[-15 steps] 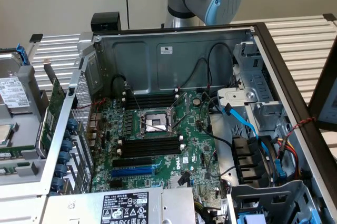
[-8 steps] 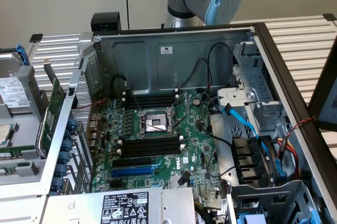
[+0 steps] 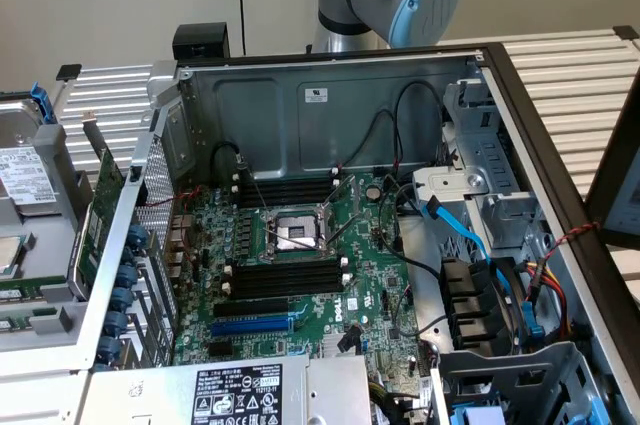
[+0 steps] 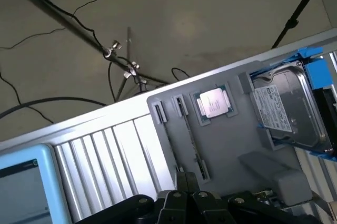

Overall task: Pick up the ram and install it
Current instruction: 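Pick up the ram and move it above insertion slot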

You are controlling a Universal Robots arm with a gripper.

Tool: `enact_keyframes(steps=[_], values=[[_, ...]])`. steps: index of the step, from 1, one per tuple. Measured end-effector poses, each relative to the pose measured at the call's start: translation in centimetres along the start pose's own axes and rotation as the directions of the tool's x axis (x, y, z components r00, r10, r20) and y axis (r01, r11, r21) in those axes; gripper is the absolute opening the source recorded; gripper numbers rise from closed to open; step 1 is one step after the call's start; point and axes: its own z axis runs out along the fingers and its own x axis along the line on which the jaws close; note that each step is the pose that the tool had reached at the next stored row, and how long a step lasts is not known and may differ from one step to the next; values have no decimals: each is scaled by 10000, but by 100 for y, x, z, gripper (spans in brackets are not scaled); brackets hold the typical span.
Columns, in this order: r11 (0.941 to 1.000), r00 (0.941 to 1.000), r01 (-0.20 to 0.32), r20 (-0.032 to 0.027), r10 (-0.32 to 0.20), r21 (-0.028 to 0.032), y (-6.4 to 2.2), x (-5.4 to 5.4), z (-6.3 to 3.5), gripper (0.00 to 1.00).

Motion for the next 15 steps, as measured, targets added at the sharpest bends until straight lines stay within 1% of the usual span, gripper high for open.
enact_keyframes(steps=[2,4,6,9,10,13,14,15], values=[[9994,9995,323,12,-324,86,-1,0,0,11],[9976,9977,684,7,-684,122,-1,0,2,11],[9945,9946,1041,-7,-1041,134,-1,0,2,11],[9873,9874,1581,-29,-1580,135,0,1,1,11],[9812,9813,1924,-40,-1924,137,0,0,2,11],[9694,9695,2450,-58,-2449,136,0,0,2,11],[9663,9664,2569,-59,-2569,137,0,0,2,11],[9663,9664,2571,-59,-2570,137,0,0,3,11]])
